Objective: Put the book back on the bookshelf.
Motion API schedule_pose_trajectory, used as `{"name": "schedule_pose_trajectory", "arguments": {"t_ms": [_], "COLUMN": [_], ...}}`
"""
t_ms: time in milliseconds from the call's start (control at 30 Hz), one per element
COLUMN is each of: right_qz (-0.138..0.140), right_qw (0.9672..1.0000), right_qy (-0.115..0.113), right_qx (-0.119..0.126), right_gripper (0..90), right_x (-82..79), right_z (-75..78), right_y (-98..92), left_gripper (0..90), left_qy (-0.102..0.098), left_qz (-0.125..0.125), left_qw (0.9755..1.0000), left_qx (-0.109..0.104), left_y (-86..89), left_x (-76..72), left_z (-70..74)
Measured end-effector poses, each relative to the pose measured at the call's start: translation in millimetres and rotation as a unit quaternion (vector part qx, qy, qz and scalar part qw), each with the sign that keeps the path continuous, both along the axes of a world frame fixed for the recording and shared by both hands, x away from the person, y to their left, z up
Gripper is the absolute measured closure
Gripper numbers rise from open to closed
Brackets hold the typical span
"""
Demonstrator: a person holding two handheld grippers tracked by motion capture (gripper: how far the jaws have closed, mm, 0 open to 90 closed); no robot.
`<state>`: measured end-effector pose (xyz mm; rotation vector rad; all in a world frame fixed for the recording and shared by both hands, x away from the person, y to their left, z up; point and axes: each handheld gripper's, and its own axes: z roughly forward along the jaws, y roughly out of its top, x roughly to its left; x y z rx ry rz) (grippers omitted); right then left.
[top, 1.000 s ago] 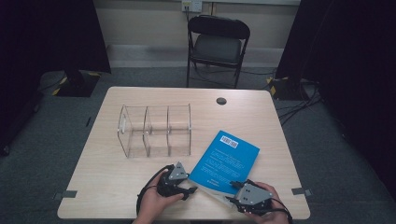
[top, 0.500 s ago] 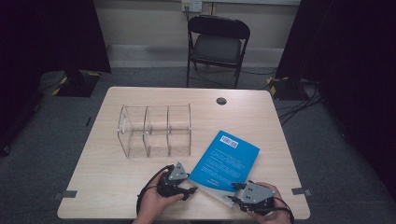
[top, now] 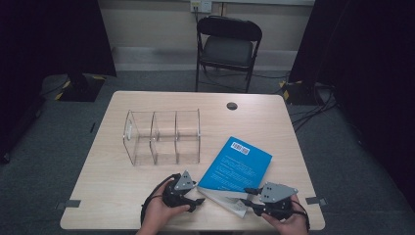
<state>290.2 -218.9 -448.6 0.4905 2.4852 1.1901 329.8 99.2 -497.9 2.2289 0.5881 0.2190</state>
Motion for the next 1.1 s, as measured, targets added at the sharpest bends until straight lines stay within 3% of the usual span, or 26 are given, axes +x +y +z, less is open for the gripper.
{"name": "schedule_pose_trajectory", "arguments": {"t_ms": [67, 133, 167, 300, 367, 533, 800, 867, 900, 1100], "right_qz": [-0.001, -0.001, -0.003, -0.001, 0.005, 0.009, 0.011, 0.014, 0.016, 0.010], "right_qw": [1.0000, 0.9998, 0.9993, 0.9986, 0.9979, 0.9983, 0.9968, 0.9968, 0.9966, 0.9958], "right_qy": [0.006, 0.011, 0.017, 0.020, 0.024, 0.024, 0.035, 0.036, 0.036, 0.036], "right_qx": [0.005, 0.016, 0.033, 0.050, 0.059, 0.052, 0.071, 0.070, 0.072, 0.084], "right_gripper": [64.3, 64.5, 65.1, 66.3, 67.2, 67.3, 67.6, 67.6, 67.5, 67.5], "right_x": [1.7, 3.1, 5.8, 8.7, 11.0, 10.6, 10.5, 9.5, 9.2, 7.2], "right_z": [1.9, 3.5, 6.1, 12.9, 18.2, 19.1, 17.0, 17.7, 16.6, 13.7], "right_y": [-0.7, -1.4, -3.1, -4.7, -3.7, -1.6, -3.7, -3.6, -4.0, -5.0], "left_gripper": [25.1, 21.2, 20.9, 20.9, 18.9, 22.4, 23.8, 29.7, 29.7, 23.3], "left_qy": [0.010, -0.002, -0.005, 0.003, -0.004, -0.008, -0.008, -0.011, -0.009, -0.010], "left_qz": [-0.004, -0.012, -0.012, -0.012, -0.006, 0.018, 0.021, 0.017, 0.016, 0.013], "left_qw": [0.9999, 0.9999, 0.9999, 0.9999, 1.0000, 0.9998, 0.9997, 0.9998, 0.9998, 0.9998], "left_qx": [0.003, 0.011, 0.011, 0.003, 0.006, 0.006, 0.005, 0.003, -0.003, 0.008], "left_y": [-1.5, -2.1, -1.5, 0.0, -0.6, -0.1, -1.7, -3.0, -4.1, -8.8], "left_x": [0.2, 0.6, 1.0, 3.7, 6.0, 11.3, 14.1, 14.5, 14.9, 18.0], "left_z": [0.4, -0.7, -1.1, -0.9, -2.1, -1.8, -1.8, -1.0, -1.6, -1.9]}}
